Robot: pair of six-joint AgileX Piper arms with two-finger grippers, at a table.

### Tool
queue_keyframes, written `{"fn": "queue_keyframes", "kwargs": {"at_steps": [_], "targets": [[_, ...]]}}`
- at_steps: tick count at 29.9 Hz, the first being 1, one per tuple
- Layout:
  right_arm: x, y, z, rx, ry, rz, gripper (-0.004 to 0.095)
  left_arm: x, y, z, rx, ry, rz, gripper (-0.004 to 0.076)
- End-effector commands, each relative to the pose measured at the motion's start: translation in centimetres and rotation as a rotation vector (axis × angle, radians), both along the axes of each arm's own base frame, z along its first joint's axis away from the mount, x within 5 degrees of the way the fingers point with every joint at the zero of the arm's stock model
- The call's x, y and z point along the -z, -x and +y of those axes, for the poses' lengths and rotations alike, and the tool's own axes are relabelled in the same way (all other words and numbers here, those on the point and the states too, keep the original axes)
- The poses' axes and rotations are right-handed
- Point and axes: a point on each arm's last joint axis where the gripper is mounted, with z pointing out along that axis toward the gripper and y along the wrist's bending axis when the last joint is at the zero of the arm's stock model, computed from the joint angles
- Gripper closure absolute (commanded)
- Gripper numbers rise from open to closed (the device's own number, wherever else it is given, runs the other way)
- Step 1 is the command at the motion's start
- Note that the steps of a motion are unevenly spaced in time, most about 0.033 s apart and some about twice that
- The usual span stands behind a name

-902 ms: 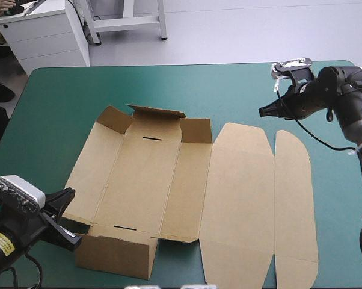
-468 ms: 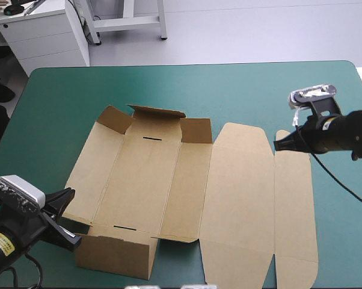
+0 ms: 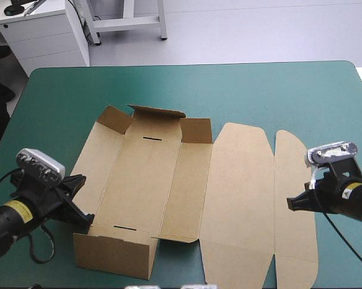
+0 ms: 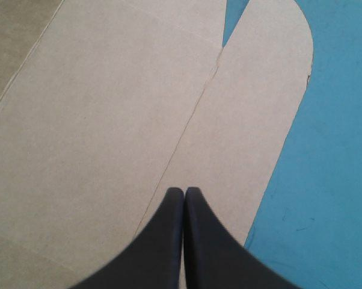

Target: Fold the box

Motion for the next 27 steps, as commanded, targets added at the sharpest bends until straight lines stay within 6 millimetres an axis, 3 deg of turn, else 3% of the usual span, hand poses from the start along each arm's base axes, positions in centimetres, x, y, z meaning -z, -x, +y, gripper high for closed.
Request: {"fn": "queue_keyframes", "kwargs": {"at_steps": [1,15,19,27], "targets": [[-0.6,1.4,-0.3,0.014,-0.016,-0.103,0.0927,-1.7,-2.7,-1.2,-0.008,-0.014,-0.007,0.0726],[1.1,4.2,-0.6,0.009,-0.017,-0.103,0.0927,-2.0,-11.7,-5.0,0.003,-0.154,0.192,0.0706],[1.2,4.4,-0.6,0.007,-0.017,-0.088,0.0927,-1.7,-13.9,-4.1,0.023,-0.09,0.295,0.0706],[2.2,4.1,-0.6,0.011,-0.015,-0.076,0.0927,1.0,-17.2,0.9,0.072,0.136,0.55,0.0706]]}}
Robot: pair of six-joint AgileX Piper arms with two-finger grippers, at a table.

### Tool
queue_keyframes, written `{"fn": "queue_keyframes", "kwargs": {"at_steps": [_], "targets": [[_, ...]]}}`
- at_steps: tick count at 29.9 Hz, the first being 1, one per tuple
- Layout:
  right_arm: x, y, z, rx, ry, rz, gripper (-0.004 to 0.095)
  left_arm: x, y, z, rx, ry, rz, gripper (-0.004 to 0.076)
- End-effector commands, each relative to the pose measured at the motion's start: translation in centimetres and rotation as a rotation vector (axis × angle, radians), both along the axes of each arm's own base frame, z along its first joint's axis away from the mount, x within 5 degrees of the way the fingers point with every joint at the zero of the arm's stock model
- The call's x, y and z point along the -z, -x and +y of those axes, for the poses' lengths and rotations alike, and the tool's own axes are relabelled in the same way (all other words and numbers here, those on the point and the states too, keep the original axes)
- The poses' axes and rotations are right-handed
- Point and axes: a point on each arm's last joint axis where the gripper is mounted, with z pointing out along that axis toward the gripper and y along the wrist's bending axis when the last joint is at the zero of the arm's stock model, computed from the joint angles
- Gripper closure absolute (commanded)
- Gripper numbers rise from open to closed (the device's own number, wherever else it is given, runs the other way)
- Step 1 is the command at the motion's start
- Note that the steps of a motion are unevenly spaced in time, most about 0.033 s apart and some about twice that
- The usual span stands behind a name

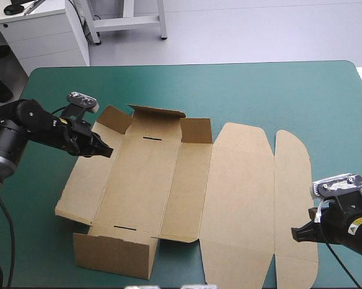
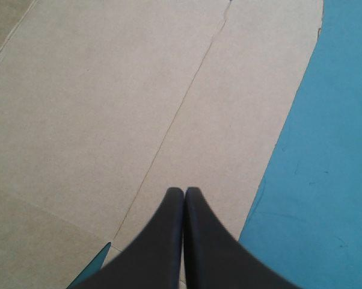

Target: Fold the box

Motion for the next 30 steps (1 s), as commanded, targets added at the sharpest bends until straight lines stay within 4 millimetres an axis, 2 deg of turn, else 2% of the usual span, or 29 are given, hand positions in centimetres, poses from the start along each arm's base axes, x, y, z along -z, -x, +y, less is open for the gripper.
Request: {"fn": "queue_keyframes", "kwargs": {"at_steps": [1,7,15,20,24,27,29,30], "targets": [[-0.3,-0.5,0.0,0.009,-0.012,-0.061,0.0927,-0.8,-0.4,1.9,-0.022,0.114,0.018,0.0706],[-0.1,-0.5,0.0,0.009,-0.014,-0.059,0.0928,0.0,-1.4,6.7,-0.192,0.158,0.036,0.0706],[-0.2,-0.6,0.0,0.012,-0.014,-0.072,0.0928,0.2,-0.6,12.4,-0.348,0.14,0.004,0.0706],[-0.3,-0.7,0.0,0.014,-0.017,-0.092,0.0928,0.4,0.0,14.8,-0.432,0.134,0.007,0.0706],[-0.4,-0.8,0.0,0.015,-0.016,-0.098,0.0928,0.4,0.2,15.3,-0.459,0.137,0.011,0.0703],[-0.4,-0.8,0.0,0.013,-0.014,-0.103,0.0928,0.5,0.2,15.4,-0.481,0.135,0.024,0.0637],[-0.4,-0.8,0.0,0.013,-0.014,-0.103,0.0928,0.5,0.3,15.4,-0.503,0.136,0.037,0.0541],[-0.4,-0.8,0.0,0.013,-0.014,-0.103,0.0928,0.5,0.3,15.4,-0.513,0.141,0.042,0.0469]]}}
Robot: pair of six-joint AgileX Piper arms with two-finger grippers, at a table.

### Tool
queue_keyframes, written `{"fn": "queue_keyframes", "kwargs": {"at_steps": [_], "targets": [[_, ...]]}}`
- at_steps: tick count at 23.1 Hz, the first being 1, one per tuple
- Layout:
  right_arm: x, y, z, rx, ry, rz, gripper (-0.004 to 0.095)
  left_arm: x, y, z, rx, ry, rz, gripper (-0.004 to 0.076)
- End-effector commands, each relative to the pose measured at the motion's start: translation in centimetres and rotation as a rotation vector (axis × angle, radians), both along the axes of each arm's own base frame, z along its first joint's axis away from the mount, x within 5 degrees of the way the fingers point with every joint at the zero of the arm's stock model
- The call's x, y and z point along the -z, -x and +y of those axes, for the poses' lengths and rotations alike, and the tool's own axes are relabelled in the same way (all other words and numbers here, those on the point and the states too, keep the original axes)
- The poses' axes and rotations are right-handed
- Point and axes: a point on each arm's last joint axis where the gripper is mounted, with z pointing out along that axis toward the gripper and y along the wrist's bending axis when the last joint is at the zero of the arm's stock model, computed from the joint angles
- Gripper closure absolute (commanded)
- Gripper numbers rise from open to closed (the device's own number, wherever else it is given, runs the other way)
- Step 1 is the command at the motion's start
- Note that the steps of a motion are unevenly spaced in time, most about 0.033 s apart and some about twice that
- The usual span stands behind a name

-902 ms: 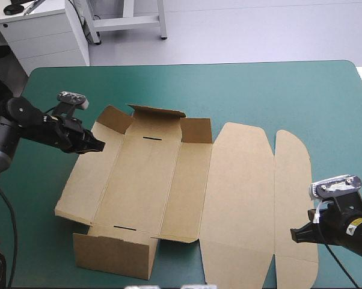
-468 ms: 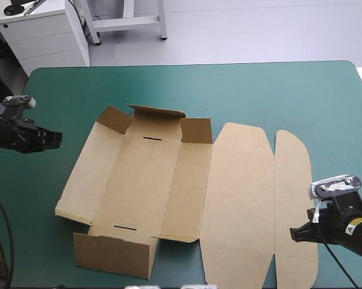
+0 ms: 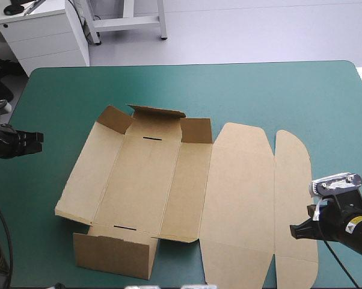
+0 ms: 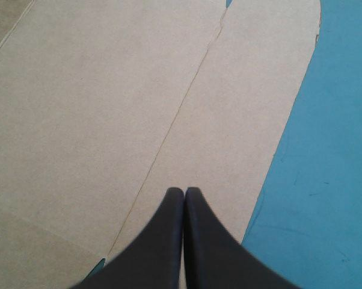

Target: Fold the box

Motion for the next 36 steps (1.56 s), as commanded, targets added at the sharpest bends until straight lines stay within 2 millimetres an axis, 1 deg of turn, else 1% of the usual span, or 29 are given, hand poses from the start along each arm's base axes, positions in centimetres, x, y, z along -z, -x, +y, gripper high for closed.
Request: {"fn": "queue_keyframes", "kwargs": {"at_steps": [1,3,4,5,6,7,8,9,10,11,14,20,26,28,30,31,32,33,36], "targets": [[-1.0,-0.3,0.0,0.003,-0.006,-0.077,0.0928,-1.8,0.8,-0.8,-0.016,0.051,-0.007,0.0323],[-1.0,-0.3,0.0,0.0,-0.003,-0.078,0.0928,-1.5,0.9,-0.8,-0.016,0.054,0.003,0.019],[-1.0,-0.3,0.0,0.0,-0.001,-0.078,0.0928,-1.1,0.9,-0.8,-0.016,0.061,0.014,0.0152],[-1.0,-0.3,0.0,-0.004,0.003,-0.079,0.0928,-0.2,0.9,-0.8,-0.014,0.077,0.044,0.0134],[-1.0,-0.3,0.0,-0.005,0.004,-0.08,0.0928,0.4,0.9,-0.8,-0.011,0.086,0.061,0.0134],[-1.0,-0.3,0.0,-0.007,0.006,-0.08,0.0928,1.9,0.9,-0.9,0.002,0.116,0.105,0.0134],[-1.0,-0.3,0.0,-0.01,0.009,-0.081,0.0928,2.5,0.9,-1.0,0.013,0.128,0.114,0.0134],[-1.0,-0.3,0.0,-0.013,0.011,-0.082,0.0928,3.8,0.9,-1.3,0.038,0.173,0.132,0.0134],[-1.0,-0.3,0.0,-0.013,0.011,-0.082,0.0928,4.3,1.0,-1.5,0.051,0.197,0.133,0.0134],[-1.0,-0.3,0.0,-0.013,0.011,-0.082,0.0928,5.4,1.0,-2.1,0.077,0.237,0.144,0.0134],[-1.0,-0.3,0.0,-0.013,0.008,-0.081,0.0928,7.7,1.0,-3.4,0.145,0.247,0.226,0.0134],[-1.0,-0.3,0.1,-0.02,0.006,-0.08,0.0928,9.8,0.4,-6.7,0.298,0.267,0.291,0.0134],[-1.0,-0.3,0.1,-0.021,0.001,-0.081,0.0928,10.6,0.1,-8.2,0.367,0.265,0.319,0.0144],[-1.0,-0.3,0.1,-0.022,-0.004,-0.081,0.0928,10.6,0.0,-8.4,0.376,0.265,0.319,0.018],[-1.1,-0.3,0.2,-0.025,-0.018,-0.079,0.0928,10.6,0.0,-8.4,0.376,0.265,0.319,0.0244],[-1.1,-0.3,0.3,-0.025,-0.02,-0.079,0.0928,10.6,0.0,-8.4,0.376,0.265,0.319,0.0294],[-1.1,-0.3,0.3,-0.025,-0.02,-0.079,0.0928,10.6,0.0,-8.4,0.376,0.265,0.319,0.0363],[-1.1,-0.3,0.3,-0.025,-0.02,-0.081,0.0928,10.6,0.0,-8.4,0.375,0.264,0.318,0.0461],[-1.1,-0.3,0.3,-0.025,-0.02,-0.079,0.0928,10.6,0.0,-8.4,0.373,0.264,0.317,0.0627]]}}
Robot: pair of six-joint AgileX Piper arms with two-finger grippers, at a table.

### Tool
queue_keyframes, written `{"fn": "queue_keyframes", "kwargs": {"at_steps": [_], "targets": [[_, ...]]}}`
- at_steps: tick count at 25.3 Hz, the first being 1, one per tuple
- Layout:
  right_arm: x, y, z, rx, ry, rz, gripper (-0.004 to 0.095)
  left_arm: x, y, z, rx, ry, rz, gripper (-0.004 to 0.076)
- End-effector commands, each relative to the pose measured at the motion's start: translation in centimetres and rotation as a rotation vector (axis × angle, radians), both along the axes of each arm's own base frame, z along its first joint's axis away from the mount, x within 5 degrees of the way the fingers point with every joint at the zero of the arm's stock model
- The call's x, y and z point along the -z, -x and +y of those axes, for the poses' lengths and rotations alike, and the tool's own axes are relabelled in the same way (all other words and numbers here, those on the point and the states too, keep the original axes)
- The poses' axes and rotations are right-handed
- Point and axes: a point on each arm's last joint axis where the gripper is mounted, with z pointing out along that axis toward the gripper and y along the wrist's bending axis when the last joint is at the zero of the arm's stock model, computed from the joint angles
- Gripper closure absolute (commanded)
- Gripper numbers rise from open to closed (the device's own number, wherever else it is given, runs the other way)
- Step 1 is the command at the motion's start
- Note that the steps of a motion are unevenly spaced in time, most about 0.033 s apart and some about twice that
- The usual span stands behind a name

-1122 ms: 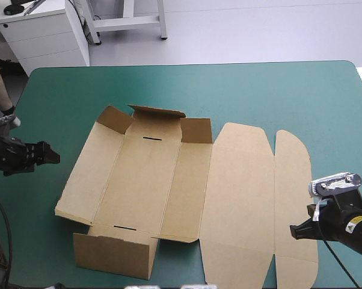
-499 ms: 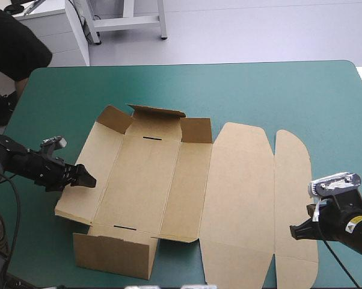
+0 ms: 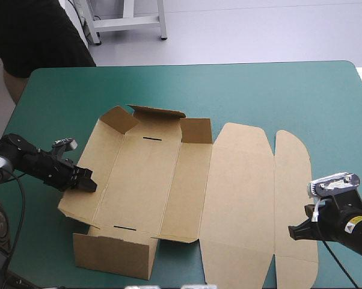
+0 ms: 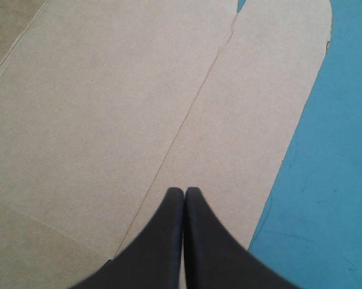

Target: Fold the box

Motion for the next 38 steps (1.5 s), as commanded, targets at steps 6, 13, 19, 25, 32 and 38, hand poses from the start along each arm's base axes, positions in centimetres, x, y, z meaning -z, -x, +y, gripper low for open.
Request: {"fn": "queue_keyframes", "kwargs": {"at_steps": [6,13,19,25,32,38], "targets": [[-1.0,-0.3,0.0,0.004,-0.016,-0.072,0.0928,-2.0,0.2,-0.9,0.009,0.08,-0.037,0.0731],[-1.1,-0.3,0.0,-0.005,-0.003,-0.081,0.0928,-5.2,-0.8,-2.8,0.131,0.05,-0.165,0.0731],[-2.1,-0.3,-0.2,0.004,0.021,-0.125,0.0928,-9.9,-1.2,-6.3,0.294,-0.057,-0.318,0.0731],[-4.4,0.1,-0.4,0.013,0.025,-0.189,0.0928,-14.6,-1.3,-10.3,0.414,-0.267,-0.446,0.0731],[-7.6,0.8,-0.5,0.015,0.013,-0.293,0.0928,-18.9,-0.5,-14.6,0.523,-0.584,-0.643,0.0731],[-8.4,1.1,-0.5,0.016,0.009,-0.323,0.0928,-20.2,0.1,-18.5,0.633,-0.684,-0.871,0.0731]]}}
